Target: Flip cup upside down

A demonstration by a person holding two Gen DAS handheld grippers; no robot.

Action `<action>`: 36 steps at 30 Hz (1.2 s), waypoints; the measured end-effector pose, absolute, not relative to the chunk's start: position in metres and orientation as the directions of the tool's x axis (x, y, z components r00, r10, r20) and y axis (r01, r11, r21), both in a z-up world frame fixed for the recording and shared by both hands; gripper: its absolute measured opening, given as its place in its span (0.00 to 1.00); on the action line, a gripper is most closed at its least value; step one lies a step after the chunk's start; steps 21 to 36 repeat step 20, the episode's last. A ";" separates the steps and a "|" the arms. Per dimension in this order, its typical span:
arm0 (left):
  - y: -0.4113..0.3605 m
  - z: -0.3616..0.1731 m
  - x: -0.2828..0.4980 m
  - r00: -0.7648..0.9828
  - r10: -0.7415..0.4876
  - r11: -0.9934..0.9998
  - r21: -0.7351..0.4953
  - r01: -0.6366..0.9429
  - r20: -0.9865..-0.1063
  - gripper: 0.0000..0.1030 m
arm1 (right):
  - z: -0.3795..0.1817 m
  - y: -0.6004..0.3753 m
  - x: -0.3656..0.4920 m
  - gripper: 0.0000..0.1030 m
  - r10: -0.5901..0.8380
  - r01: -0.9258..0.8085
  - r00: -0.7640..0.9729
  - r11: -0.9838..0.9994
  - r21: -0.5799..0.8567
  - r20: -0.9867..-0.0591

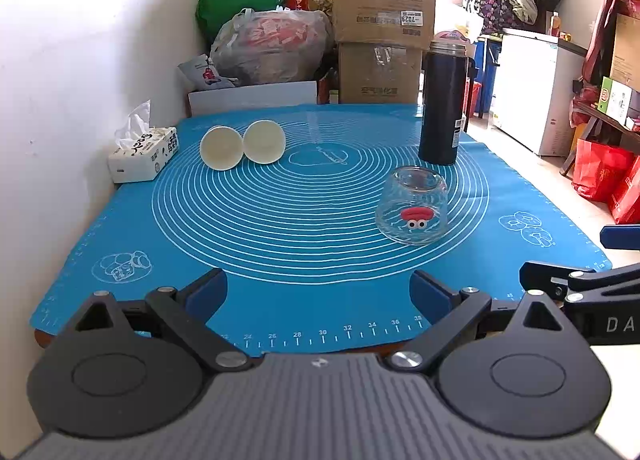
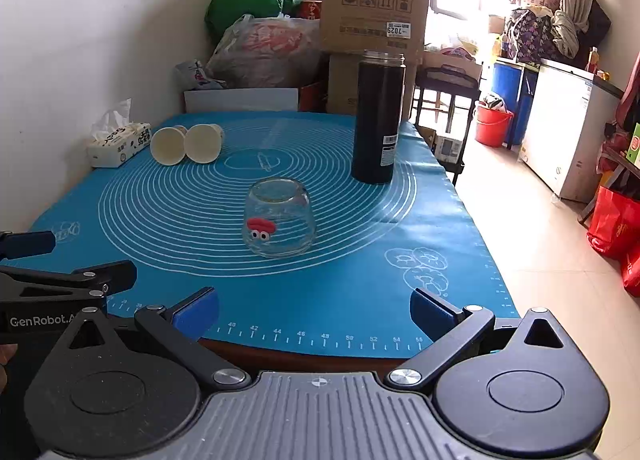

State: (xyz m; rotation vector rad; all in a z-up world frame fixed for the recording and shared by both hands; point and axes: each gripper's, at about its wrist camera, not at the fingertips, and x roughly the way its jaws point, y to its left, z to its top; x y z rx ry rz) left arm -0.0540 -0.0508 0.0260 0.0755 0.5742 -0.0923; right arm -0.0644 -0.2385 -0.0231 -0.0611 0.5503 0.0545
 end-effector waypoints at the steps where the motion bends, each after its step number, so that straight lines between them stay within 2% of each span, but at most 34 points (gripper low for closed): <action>1: -0.051 0.026 -0.054 0.836 -0.066 0.993 0.046 0.108 -0.545 0.94 | -0.023 -0.239 -0.065 1.00 0.035 -0.068 0.851 0.997 -0.043 -0.524; 36: -0.049 0.024 -0.052 0.832 -0.070 0.993 0.040 0.109 -0.551 0.94 | -0.025 -0.236 -0.062 1.00 0.029 -0.067 0.846 0.996 -0.052 -0.532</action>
